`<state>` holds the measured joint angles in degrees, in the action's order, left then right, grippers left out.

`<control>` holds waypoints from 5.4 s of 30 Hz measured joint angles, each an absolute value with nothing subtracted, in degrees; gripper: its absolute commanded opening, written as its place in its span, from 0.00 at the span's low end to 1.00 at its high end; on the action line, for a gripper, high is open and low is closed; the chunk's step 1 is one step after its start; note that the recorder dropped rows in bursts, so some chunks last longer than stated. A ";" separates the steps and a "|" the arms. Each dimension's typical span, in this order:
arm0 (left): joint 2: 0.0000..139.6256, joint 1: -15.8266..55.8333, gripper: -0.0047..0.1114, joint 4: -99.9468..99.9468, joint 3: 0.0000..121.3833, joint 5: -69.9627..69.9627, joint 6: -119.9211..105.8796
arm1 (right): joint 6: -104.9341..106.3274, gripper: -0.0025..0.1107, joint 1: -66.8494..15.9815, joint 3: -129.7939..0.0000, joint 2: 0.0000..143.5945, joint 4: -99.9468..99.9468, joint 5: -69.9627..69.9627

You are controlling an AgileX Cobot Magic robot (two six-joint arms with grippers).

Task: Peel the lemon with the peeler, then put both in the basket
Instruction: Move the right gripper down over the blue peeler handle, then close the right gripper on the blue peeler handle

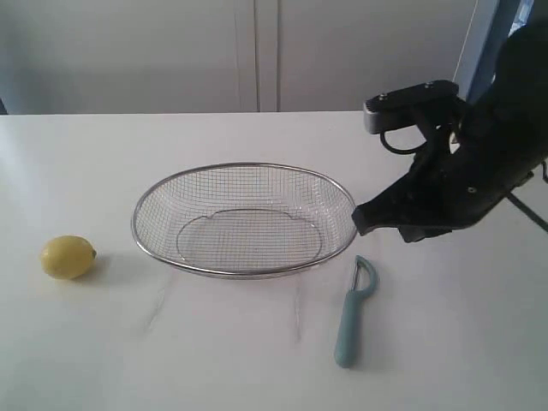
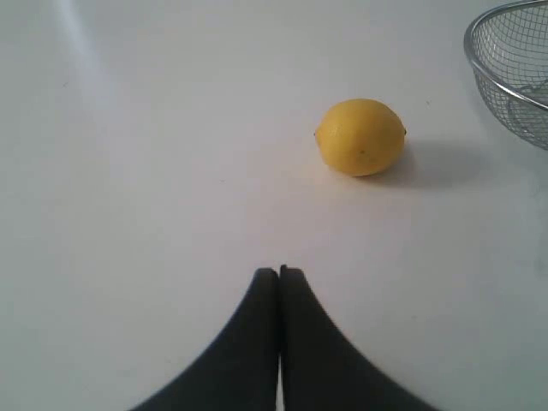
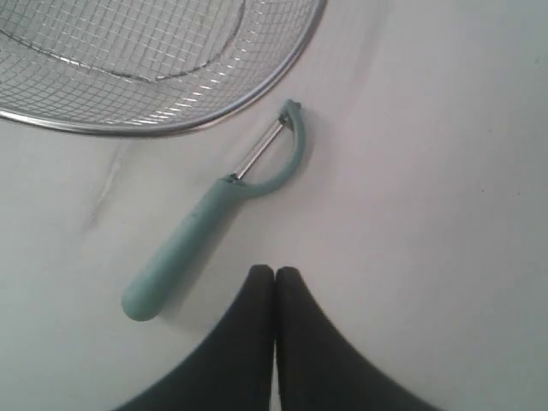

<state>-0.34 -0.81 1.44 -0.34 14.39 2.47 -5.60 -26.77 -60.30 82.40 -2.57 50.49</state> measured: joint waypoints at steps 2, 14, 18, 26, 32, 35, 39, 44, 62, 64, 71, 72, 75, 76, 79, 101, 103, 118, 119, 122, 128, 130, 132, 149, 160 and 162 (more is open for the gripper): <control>-0.34 -0.81 0.04 1.44 -0.34 14.39 2.47 | -6.12 0.02 -27.90 -61.53 83.68 -2.88 50.63; -0.34 -0.81 0.04 1.44 -0.34 14.39 2.47 | -8.41 0.02 -33.41 -68.30 91.86 -3.06 55.40; -0.34 -0.81 0.04 1.44 -0.34 14.39 2.47 | -11.02 0.02 -33.68 -68.51 93.51 -3.06 55.69; -0.34 -0.81 0.04 1.44 -0.34 14.39 2.47 | -22.10 0.17 -33.68 -68.51 95.14 -3.06 55.80; -0.34 -0.81 0.04 1.44 -0.34 14.39 2.47 | -28.49 0.33 -33.68 -67.32 95.14 -3.21 54.17; -0.34 -0.81 0.04 1.44 -0.34 14.39 2.47 | -32.22 0.33 -33.68 -64.84 95.14 -4.26 51.97; -0.34 -0.81 0.04 1.44 -0.34 14.39 2.47 | -37.71 0.33 -33.68 -62.04 95.14 -5.48 49.30; -0.34 -0.81 0.04 1.44 -0.34 14.39 2.47 | -42.69 0.33 -33.68 -60.01 95.14 -5.88 45.71; -0.34 -0.81 0.04 1.44 -0.34 14.39 2.47 | -44.96 0.33 -33.68 -56.06 100.14 -3.71 39.19; -0.34 -0.81 0.04 1.44 -0.34 14.39 2.47 | -44.96 0.33 -33.68 -56.07 100.69 -3.44 38.68; -0.34 -0.81 0.04 1.44 -0.34 14.39 2.47 | -44.96 0.33 -33.68 -56.07 101.34 -2.19 36.50; -0.34 -0.81 0.04 1.44 -0.34 14.39 2.47 | -44.96 0.33 -33.68 -56.07 101.43 -2.19 36.50; -0.34 -0.81 0.04 1.44 -0.34 14.39 2.47 | -44.96 0.37 -33.68 -55.94 101.43 -2.00 36.21; -0.34 -0.81 0.04 1.44 -0.34 14.39 2.47 | -44.96 0.39 -33.68 -55.64 101.43 -1.86 36.21; -0.34 -0.81 0.04 1.44 -0.34 14.39 2.47 | -44.96 0.43 -33.68 -54.53 101.43 -1.73 35.76; -0.34 -0.81 0.04 1.44 -0.34 14.39 2.47 | -44.96 0.43 -33.68 -52.93 101.43 0.00 32.33; -0.34 -0.81 0.04 1.44 -0.34 14.39 2.47 | -44.96 0.43 -33.68 -52.93 101.43 0.00 32.33; -0.34 -0.81 0.04 1.44 -0.34 14.39 2.47 | -44.96 0.43 -33.68 -52.84 101.43 0.00 32.33; -0.34 -0.81 0.04 1.44 -0.34 14.39 2.47 | -44.96 0.43 -33.68 -52.84 101.43 0.00 32.33; -0.34 -0.81 0.04 1.44 -0.34 14.39 2.47 | -44.96 0.43 -33.68 -52.84 101.43 0.00 32.33; -0.34 -0.81 0.04 1.44 -0.34 14.39 2.47 | -44.96 0.43 -33.68 -52.84 101.43 0.00 32.21; -0.34 -0.81 0.04 1.44 -0.34 14.39 2.47 | -44.96 0.43 -33.68 -52.84 101.43 0.00 32.21; -0.34 -0.81 0.04 1.44 -0.34 14.39 2.47 | -44.96 0.43 -33.68 -52.84 101.43 0.00 32.21; -0.34 -0.81 0.04 1.44 -0.34 14.39 2.47 | -44.96 0.43 -33.68 -52.84 101.43 0.00 32.43; -0.34 -0.81 0.04 1.44 -0.34 14.39 2.47 | -44.96 0.43 -33.68 -52.84 101.43 0.00 32.43; -0.34 -0.81 0.04 1.44 -0.34 14.39 2.47 | -44.96 0.43 -33.68 -52.84 101.43 0.00 32.43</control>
<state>-0.34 -0.81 1.44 -0.34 14.39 2.47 -44.96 -33.68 -52.84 101.43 0.00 32.43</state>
